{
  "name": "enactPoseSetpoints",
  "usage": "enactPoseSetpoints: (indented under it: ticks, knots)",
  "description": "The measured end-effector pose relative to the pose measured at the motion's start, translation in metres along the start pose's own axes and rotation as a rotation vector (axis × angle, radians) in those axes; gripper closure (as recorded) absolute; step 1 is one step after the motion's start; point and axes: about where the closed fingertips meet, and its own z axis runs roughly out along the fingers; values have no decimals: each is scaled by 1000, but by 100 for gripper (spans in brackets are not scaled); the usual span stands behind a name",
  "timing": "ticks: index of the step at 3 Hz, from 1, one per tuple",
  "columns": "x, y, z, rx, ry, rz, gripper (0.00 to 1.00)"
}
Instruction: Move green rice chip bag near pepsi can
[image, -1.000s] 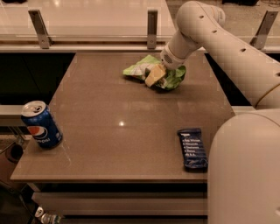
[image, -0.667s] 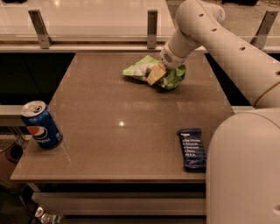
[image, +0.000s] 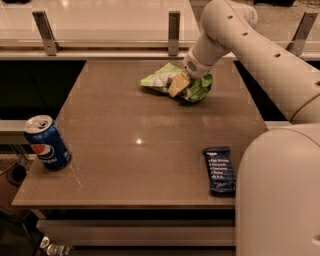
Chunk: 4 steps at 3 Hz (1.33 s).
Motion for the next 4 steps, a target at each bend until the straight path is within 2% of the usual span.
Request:
enactPoseSetpoints:
  ticks: [1,3,4]
  knots:
    - [2,4,-11,-11,8,-23,100]
    - [12,19,-57,-10,-14,-71,100]
    - [13,35,-70,-26,-34,-112,100]
